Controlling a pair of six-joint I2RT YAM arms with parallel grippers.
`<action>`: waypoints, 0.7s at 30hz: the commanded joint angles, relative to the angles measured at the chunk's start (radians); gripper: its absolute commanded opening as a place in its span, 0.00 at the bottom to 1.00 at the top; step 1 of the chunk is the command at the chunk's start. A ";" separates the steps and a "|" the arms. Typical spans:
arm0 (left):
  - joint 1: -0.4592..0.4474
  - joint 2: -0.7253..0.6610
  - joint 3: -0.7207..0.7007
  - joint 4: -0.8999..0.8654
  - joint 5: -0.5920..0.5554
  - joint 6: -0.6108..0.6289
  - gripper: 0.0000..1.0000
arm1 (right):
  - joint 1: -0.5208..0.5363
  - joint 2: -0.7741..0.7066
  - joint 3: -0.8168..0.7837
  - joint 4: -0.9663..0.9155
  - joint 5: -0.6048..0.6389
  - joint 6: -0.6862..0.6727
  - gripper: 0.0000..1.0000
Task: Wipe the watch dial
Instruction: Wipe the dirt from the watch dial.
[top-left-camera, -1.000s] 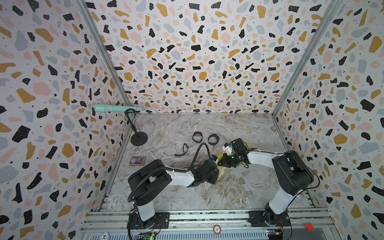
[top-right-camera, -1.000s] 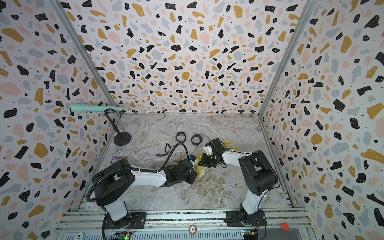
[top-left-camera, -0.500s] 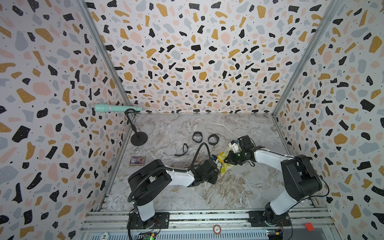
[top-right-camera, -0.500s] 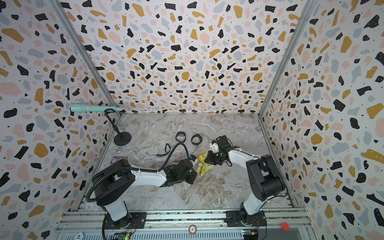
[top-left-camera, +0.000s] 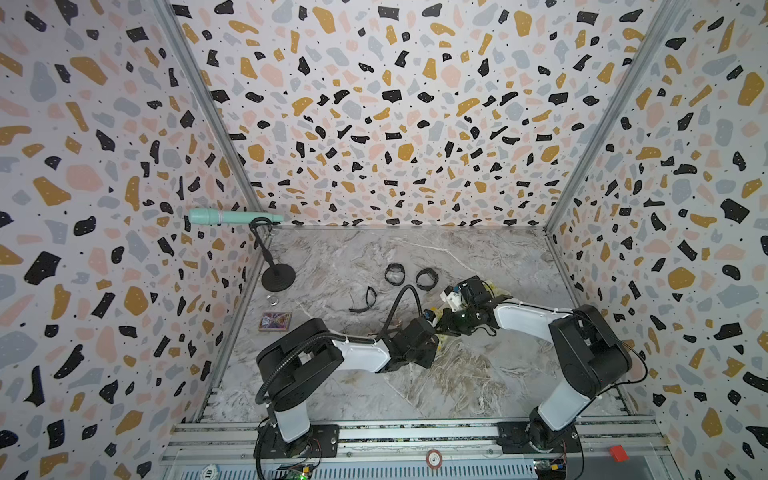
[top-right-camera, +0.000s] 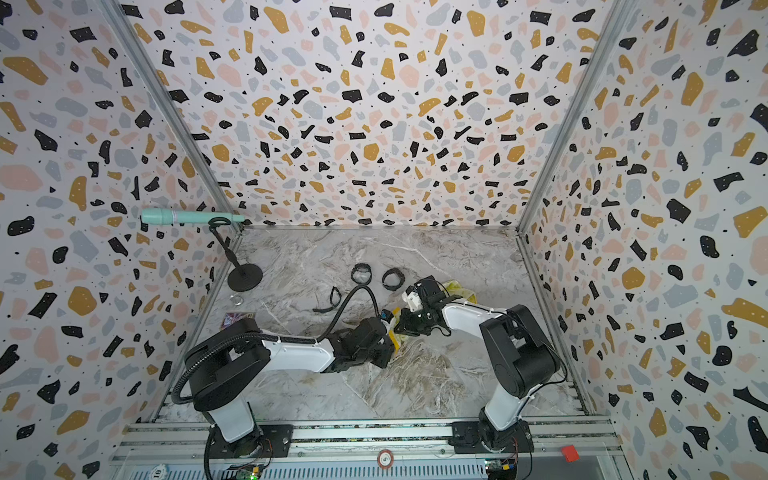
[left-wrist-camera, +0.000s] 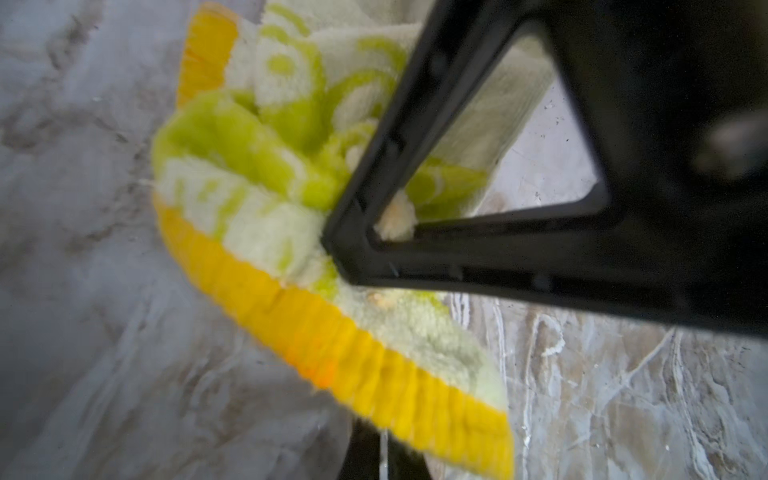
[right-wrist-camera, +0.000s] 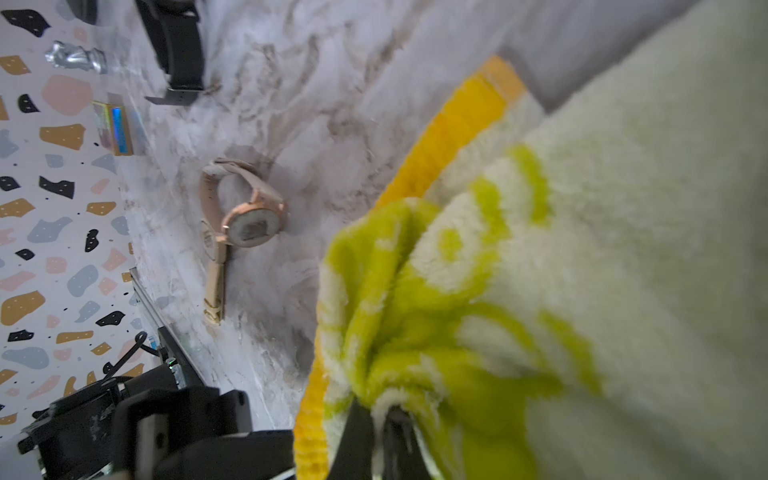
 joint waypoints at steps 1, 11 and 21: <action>-0.015 0.059 -0.050 -0.157 0.071 0.005 0.07 | 0.003 0.024 -0.026 0.024 0.009 0.030 0.00; -0.015 0.066 -0.055 -0.150 0.076 0.004 0.07 | -0.113 -0.017 -0.107 0.002 0.029 -0.006 0.00; -0.015 0.078 -0.037 -0.159 0.072 0.009 0.07 | -0.251 -0.175 -0.088 -0.114 0.005 -0.060 0.00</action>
